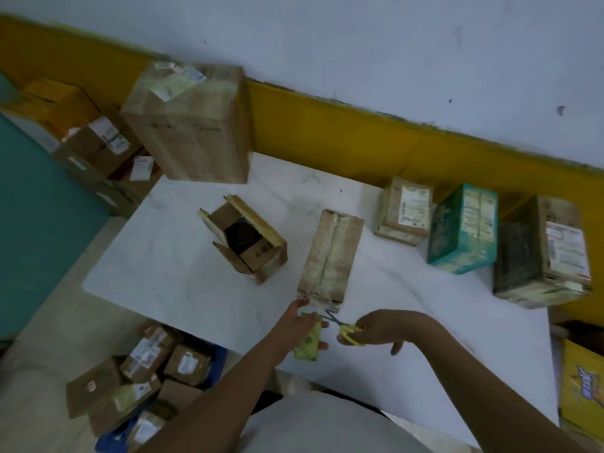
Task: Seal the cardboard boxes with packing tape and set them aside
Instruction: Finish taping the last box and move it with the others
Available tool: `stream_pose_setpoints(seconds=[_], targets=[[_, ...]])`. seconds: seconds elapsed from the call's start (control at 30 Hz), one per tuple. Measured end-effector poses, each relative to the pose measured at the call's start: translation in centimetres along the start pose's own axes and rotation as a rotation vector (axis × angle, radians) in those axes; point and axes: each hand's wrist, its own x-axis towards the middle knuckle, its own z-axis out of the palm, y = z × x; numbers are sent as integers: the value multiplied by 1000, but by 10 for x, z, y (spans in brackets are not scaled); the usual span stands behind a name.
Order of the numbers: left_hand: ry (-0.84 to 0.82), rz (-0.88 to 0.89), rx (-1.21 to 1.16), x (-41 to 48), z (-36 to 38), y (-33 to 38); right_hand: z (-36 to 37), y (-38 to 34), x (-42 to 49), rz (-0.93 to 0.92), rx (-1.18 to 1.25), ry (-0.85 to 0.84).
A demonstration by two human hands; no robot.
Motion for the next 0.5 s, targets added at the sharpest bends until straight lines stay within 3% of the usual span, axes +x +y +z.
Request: stream_pose_setpoints(seconds=[0.23,0.4,0.5], targets=[[-37,-44,46,-1,-1,3,-5,-12,36,17,38,-8],[4,-70,33,-2,-2,7,-3,-6,41,-207,-136,180],[-23,-57,113,-6,-5,13,7,8,44,-231,-154,277]])
